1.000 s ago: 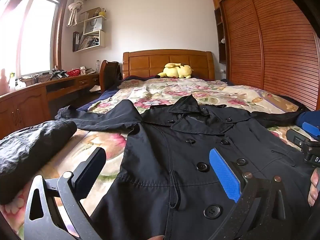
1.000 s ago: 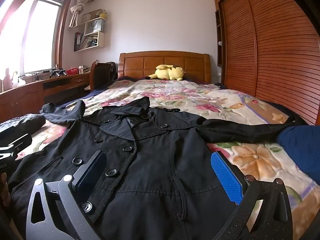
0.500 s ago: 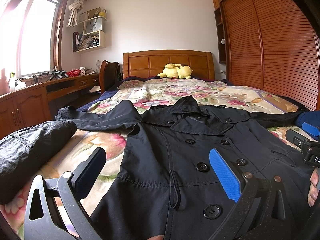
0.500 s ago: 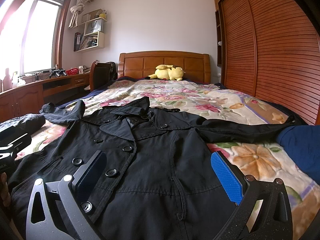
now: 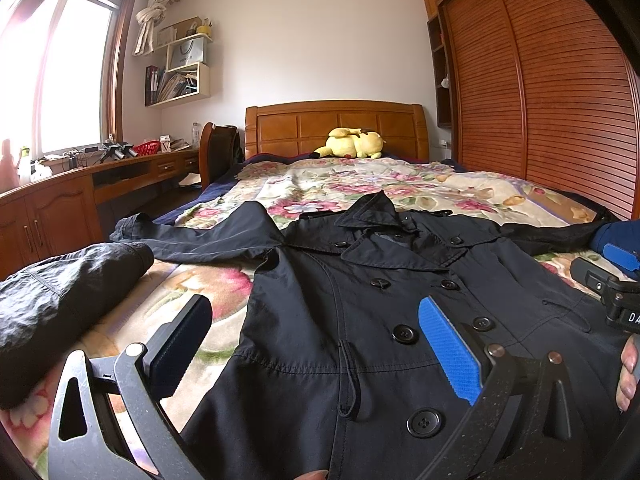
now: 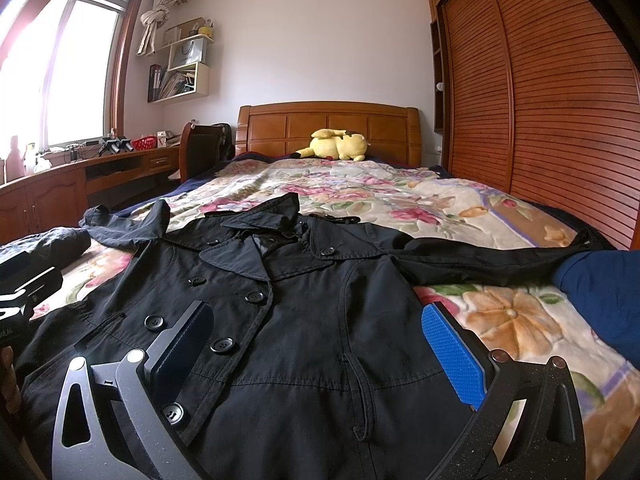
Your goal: Fold large clothes
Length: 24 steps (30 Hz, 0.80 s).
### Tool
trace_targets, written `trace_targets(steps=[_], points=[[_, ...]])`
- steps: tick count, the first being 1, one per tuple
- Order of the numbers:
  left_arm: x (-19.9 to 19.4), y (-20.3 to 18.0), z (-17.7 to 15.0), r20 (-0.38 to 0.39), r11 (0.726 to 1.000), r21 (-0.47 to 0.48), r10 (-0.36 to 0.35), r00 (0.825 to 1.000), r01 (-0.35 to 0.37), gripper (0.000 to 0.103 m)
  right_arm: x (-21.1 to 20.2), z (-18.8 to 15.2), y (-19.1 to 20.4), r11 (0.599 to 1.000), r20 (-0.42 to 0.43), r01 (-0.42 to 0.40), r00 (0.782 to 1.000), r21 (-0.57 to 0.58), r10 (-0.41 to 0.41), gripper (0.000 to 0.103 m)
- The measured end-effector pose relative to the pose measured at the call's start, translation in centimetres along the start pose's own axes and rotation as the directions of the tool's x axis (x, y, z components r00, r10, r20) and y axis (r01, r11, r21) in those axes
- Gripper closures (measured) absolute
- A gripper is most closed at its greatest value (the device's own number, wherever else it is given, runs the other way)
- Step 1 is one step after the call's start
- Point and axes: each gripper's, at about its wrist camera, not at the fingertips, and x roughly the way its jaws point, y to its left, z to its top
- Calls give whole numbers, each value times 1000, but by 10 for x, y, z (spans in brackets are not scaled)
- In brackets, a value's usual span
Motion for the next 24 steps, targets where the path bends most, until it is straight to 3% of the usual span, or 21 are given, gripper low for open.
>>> trace_targets(steps=[24], points=[[0,0,3,6,1000,-1,0,1000,0,0,1,0,1,1000,1,0,1000,0,0,0]])
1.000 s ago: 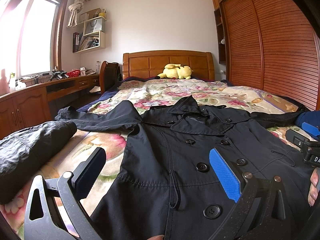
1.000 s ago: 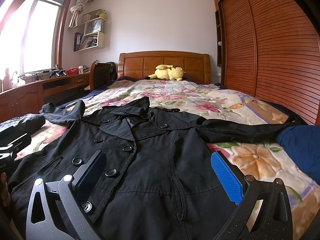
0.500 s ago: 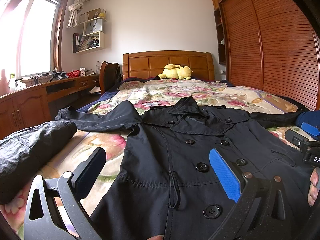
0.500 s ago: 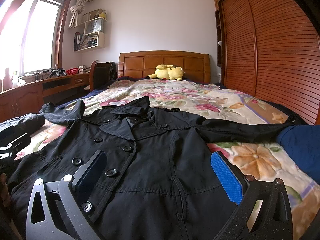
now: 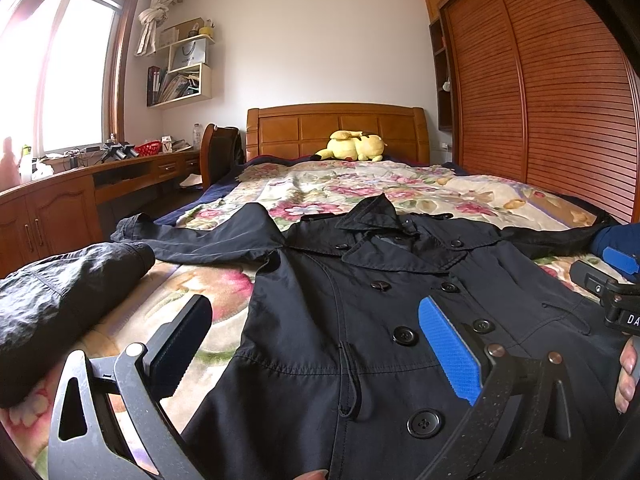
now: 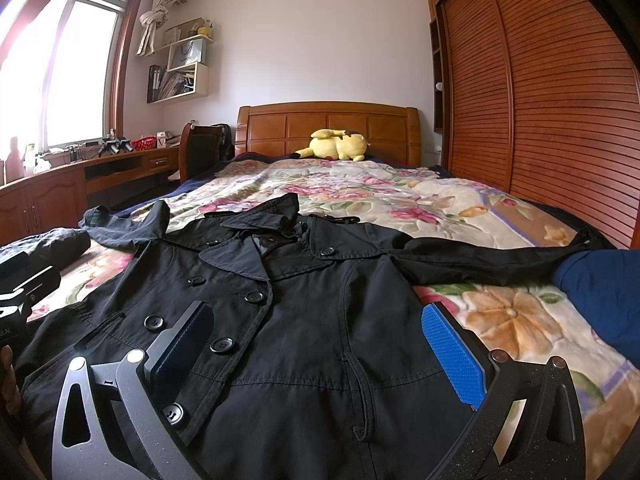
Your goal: Fold large clothes
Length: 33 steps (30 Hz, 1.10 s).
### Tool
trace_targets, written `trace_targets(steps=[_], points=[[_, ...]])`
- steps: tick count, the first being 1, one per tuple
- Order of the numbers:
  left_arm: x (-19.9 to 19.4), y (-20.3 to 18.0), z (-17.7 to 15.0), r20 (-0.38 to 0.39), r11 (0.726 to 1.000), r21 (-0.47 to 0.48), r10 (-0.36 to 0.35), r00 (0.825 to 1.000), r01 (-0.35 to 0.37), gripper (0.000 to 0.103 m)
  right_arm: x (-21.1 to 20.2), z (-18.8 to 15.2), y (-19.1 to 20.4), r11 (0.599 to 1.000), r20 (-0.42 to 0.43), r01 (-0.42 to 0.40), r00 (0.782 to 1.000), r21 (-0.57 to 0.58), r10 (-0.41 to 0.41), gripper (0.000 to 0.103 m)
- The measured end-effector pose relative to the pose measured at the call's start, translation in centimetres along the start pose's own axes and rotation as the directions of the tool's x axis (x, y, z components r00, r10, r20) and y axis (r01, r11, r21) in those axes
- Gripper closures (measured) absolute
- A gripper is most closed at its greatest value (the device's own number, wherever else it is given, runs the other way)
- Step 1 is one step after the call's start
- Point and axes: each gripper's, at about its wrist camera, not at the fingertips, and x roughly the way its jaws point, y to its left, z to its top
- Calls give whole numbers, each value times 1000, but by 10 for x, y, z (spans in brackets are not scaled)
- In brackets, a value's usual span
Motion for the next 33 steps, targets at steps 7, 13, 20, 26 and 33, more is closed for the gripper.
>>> trace_targets(steps=[7,13,20,26,33], points=[[0,0,0,1,1000,1,1,1000,-1,0,0,0,0,1000,0,0,1000,0,0,0],[0,0,0,1,1000,-1,0,1000,0,0,0,0,0,1000,0,0,1000,0,0,0],[-1,0,-1,3,1000,-1,-1,1000,1,0,0,0,-1,1000,-4,-5,1000,0,5,0],[-11,4,15,-3,999,-17,-32,999,32,0,-2,4,0,999,-27,-32,999,3,32,0],[-5,13,29,-61,999,31,-22,998,24,0,-5,20,13,994,-50,-107,993,4,107,0]])
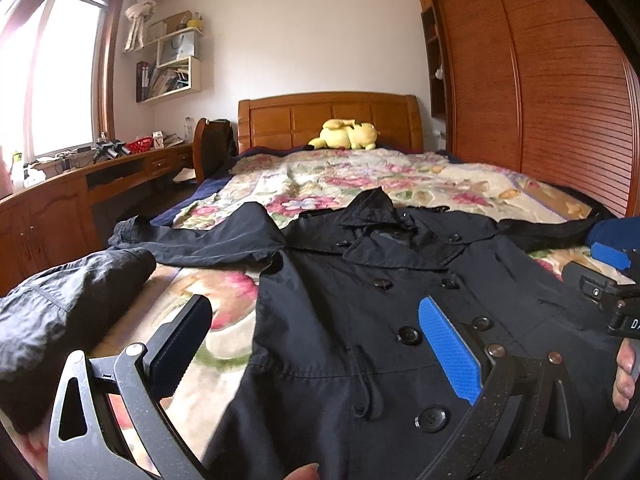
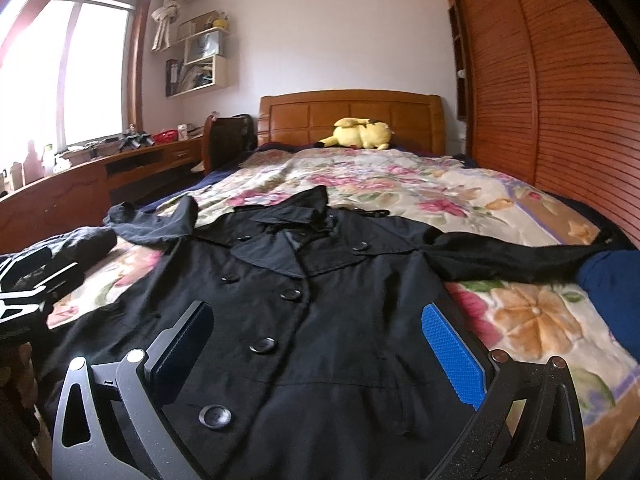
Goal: Fold large clothes
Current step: 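Reach the left gripper to the coat sleeve and close on its cuff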
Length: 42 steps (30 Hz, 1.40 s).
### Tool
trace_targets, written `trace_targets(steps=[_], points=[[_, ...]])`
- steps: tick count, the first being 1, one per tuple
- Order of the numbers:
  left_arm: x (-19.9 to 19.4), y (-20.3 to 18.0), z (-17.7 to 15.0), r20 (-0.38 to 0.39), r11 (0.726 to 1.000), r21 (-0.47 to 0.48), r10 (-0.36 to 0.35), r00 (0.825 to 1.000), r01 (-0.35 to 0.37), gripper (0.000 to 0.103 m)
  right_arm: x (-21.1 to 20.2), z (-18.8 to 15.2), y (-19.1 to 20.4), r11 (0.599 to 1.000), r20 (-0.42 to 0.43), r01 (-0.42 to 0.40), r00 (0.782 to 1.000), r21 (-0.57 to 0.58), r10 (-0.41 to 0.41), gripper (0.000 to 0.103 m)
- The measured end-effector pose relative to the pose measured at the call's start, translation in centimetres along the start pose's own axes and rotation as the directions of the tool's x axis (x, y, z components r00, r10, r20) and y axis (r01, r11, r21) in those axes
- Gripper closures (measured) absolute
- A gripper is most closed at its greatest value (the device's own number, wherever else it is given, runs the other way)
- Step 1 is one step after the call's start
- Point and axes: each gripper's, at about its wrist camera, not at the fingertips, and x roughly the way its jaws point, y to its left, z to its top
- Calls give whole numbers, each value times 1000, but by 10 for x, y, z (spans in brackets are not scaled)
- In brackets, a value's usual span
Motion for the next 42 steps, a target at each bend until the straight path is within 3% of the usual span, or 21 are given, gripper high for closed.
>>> trace_targets(steps=[9,18,31,42], points=[[15,50,13,-56,997,-72,-36,998,32,0,19,15,19,996,-43,-70,997,-50,67,0],[42,91,24,-125,999,13,32,992,-31,0,45,34,39,989,-53,-128,991,-76,124,0],[129,156,32,-282,995,-94,-6,959,-22,6,117,57,68,967,-141,-200,974,-159,178,0],[210,178,40,-364,984,-166,0,932,-65,8,173,37,57,955,-252,-265,941,-135,225,0]])
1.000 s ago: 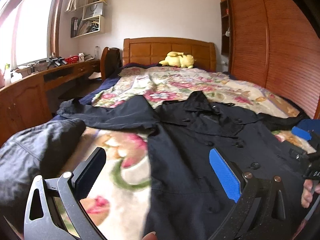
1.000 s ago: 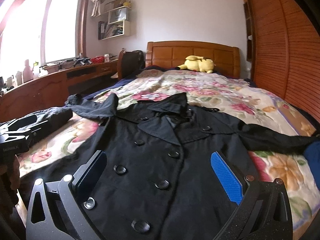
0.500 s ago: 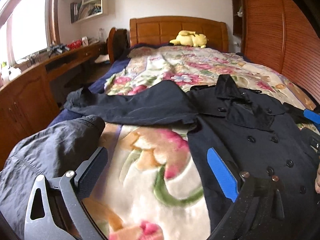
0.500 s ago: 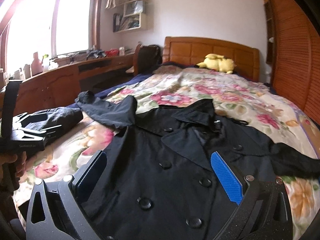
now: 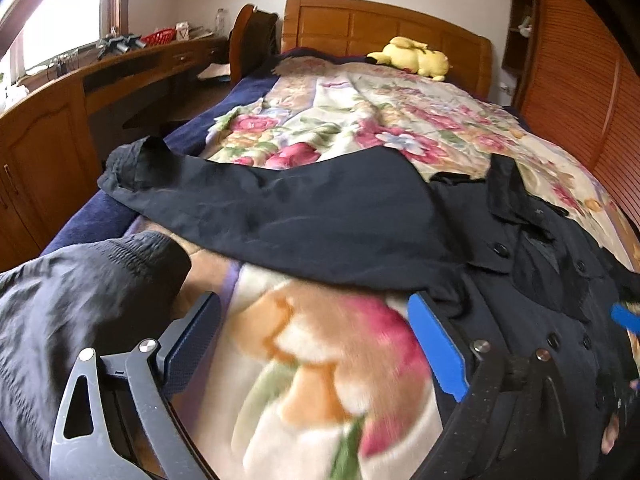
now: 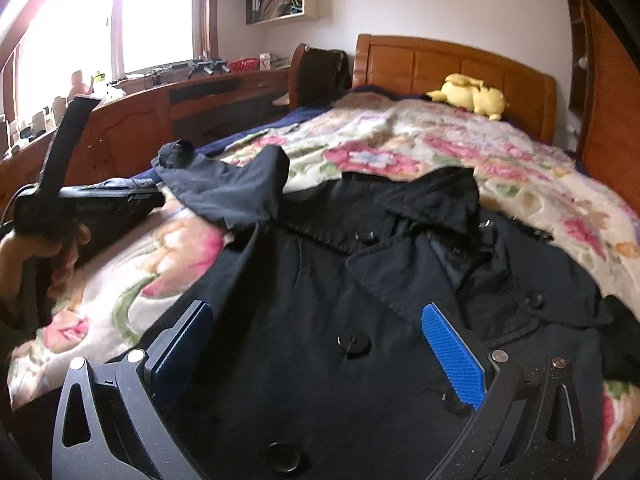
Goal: Fold large clothes
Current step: 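Reach the left gripper to the coat sleeve and close on its cuff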
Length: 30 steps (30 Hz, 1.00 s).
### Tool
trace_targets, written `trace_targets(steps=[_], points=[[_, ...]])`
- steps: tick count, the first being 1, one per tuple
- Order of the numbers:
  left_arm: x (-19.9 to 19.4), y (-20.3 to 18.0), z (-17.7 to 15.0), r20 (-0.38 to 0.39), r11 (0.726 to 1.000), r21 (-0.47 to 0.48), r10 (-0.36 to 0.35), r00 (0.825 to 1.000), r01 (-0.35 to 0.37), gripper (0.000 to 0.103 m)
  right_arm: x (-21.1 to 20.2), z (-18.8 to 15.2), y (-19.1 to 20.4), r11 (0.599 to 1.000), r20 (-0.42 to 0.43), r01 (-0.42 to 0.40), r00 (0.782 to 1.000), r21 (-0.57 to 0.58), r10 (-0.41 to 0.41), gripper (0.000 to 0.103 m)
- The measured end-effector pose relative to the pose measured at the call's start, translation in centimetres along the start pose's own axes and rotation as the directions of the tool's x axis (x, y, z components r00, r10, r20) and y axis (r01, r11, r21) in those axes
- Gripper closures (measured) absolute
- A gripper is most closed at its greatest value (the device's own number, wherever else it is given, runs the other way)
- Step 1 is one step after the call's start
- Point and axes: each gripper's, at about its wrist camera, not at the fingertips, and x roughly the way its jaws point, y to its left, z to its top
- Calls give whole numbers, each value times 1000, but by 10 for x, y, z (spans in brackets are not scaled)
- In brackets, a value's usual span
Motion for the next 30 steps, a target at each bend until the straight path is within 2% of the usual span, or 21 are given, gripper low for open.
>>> trace_targets(steps=[5,8,13,15,19,23,25,28,30], points=[[33,5,16,-41,999,-54,-4,999,2,9,8,13,-4,1000,4,-8,1000,-1,8,0],[54,7,26,-72,994,-104,-19,997,11,9,9,9,-1,1000,8,-9,1000,-7,9,0],[82,15,39,-127,987,-156,20,992,-40,17,18,4,3,1000,-9,15,1000,-21,-15,0],[85,19,40,-116,982,-178,38,993,-58,23,17,4,2,1000,-7,18,1000,-15,-18,0],[88,31,42,-105,969,-226,80,991,-102,26,17,4,2,1000,1,21,1000,-8,-21,0],[101,40,38,-165,963,-222,120,979,-156,27,18,3,4,1000,2,23,1000,-14,-23,0],[106,43,35,-187,961,-225,119,975,-160,28,17,2,5,1000,4,23,1000,-18,-23,0],[109,43,33,-195,962,-227,107,975,-151,33,15,1,3,1000,9,22,1000,-21,-22,0],[108,45,32,-185,960,-250,76,980,-122,47,15,1,3,1000,10,21,1000,-20,-21,0]])
